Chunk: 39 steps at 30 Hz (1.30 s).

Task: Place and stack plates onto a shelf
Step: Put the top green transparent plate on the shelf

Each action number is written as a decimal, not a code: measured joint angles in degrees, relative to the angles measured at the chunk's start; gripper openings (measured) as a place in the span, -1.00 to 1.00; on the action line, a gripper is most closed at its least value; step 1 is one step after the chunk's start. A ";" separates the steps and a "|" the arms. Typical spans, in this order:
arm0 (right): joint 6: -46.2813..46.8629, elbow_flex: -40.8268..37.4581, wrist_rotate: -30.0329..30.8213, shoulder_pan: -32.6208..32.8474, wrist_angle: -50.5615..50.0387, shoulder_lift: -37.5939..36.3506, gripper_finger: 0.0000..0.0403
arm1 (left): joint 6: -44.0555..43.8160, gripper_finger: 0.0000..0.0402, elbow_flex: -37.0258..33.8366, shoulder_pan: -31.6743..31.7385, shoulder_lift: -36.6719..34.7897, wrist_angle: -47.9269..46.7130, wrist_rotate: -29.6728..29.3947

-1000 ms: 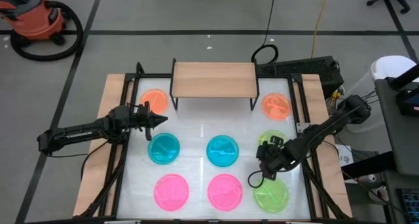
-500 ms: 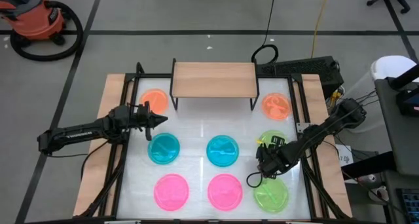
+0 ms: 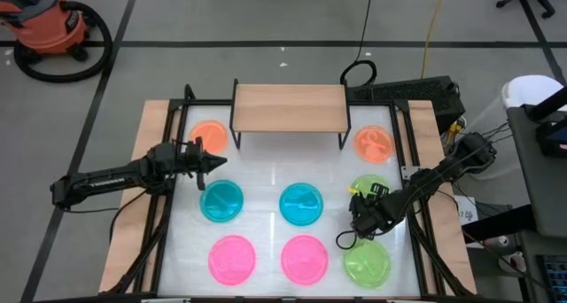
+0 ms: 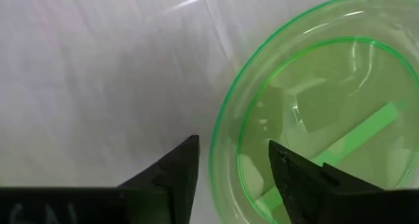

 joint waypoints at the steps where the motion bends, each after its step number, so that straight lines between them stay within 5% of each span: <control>1: 0.00 0.00 -0.06 0.02 0.11 0.00 -0.22 | -0.01 -0.98 0.01 -0.01 0.00 -0.02 0.01; 14: -2.60 -0.08 -0.62 0.02 1.22 0.05 -0.96 | -0.01 -0.98 -0.01 -0.01 0.00 0.00 0.00; 39: -8.24 8.36 4.52 -0.01 1.08 -10.20 -1.00 | 0.00 -0.98 0.00 -0.01 0.00 -0.02 -0.01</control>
